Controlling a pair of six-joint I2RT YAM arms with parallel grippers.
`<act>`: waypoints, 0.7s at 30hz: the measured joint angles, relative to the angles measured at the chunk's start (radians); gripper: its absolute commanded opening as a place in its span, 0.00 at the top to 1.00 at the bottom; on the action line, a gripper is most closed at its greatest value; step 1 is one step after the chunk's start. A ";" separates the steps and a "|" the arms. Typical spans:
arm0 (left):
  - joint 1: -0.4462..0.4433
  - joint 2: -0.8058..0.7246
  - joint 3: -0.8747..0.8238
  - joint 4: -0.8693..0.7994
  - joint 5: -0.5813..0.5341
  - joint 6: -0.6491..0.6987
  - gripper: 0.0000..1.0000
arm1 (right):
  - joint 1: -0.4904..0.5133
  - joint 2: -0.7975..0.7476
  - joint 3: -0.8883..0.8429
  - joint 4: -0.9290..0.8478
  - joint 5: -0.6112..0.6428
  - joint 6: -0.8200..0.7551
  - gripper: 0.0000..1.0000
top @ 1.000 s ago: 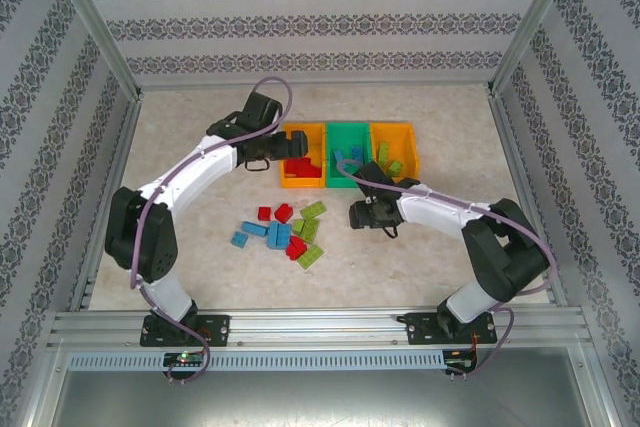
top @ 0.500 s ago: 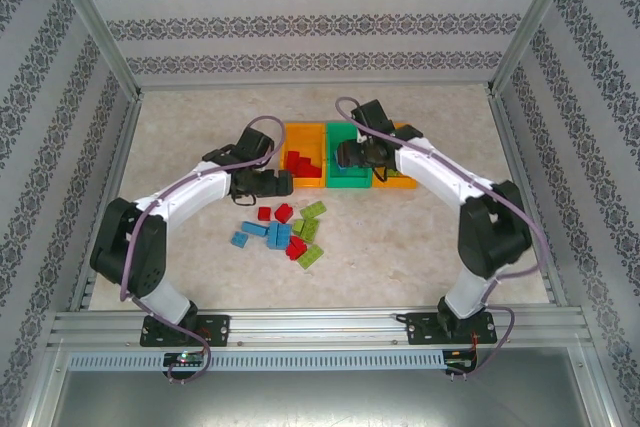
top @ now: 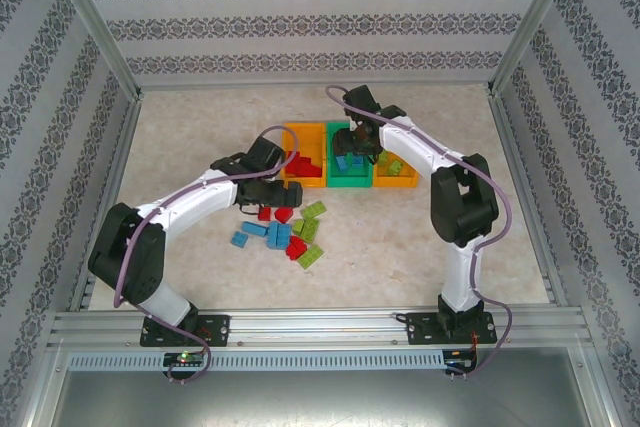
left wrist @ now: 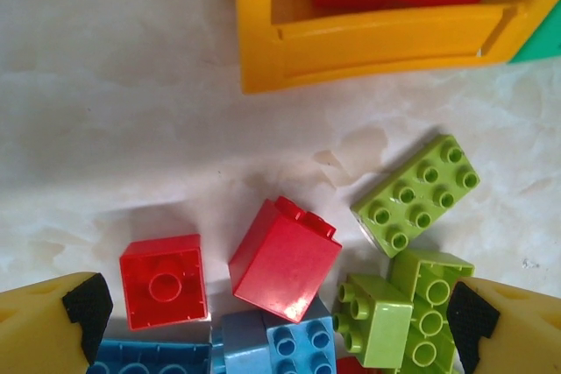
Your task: Sort the legos into containers by color
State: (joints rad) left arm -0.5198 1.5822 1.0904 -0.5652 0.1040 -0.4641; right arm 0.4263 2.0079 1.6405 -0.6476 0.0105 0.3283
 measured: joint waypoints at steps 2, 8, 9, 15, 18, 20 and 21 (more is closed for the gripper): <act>-0.011 0.010 0.000 -0.002 -0.002 0.007 0.02 | -0.004 0.002 0.000 -0.012 0.000 0.000 0.23; -0.033 0.056 0.003 -0.013 -0.012 0.057 0.11 | -0.006 0.000 0.000 -0.014 -0.005 0.001 0.19; -0.035 0.066 0.006 -0.018 -0.019 0.074 0.12 | -0.006 -0.003 0.000 -0.015 -0.005 0.001 0.19; -0.037 0.113 0.051 -0.037 -0.058 0.192 0.12 | -0.006 -0.050 -0.021 -0.012 -0.009 0.002 0.19; -0.037 0.125 0.068 -0.042 -0.068 0.257 0.12 | -0.006 -0.097 -0.054 -0.007 -0.013 0.008 0.19; -0.037 0.134 0.078 -0.042 -0.072 0.299 0.13 | -0.006 -0.130 -0.077 -0.001 -0.015 0.011 0.18; -0.038 0.141 0.084 -0.042 -0.072 0.322 0.13 | -0.006 -0.149 -0.092 0.002 -0.015 0.013 0.18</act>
State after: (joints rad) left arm -0.5575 1.7233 1.1744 -0.6067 0.0322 -0.1417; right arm 0.4206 1.8591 1.5490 -0.6456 -0.0048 0.3412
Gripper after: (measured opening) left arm 0.875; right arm 0.817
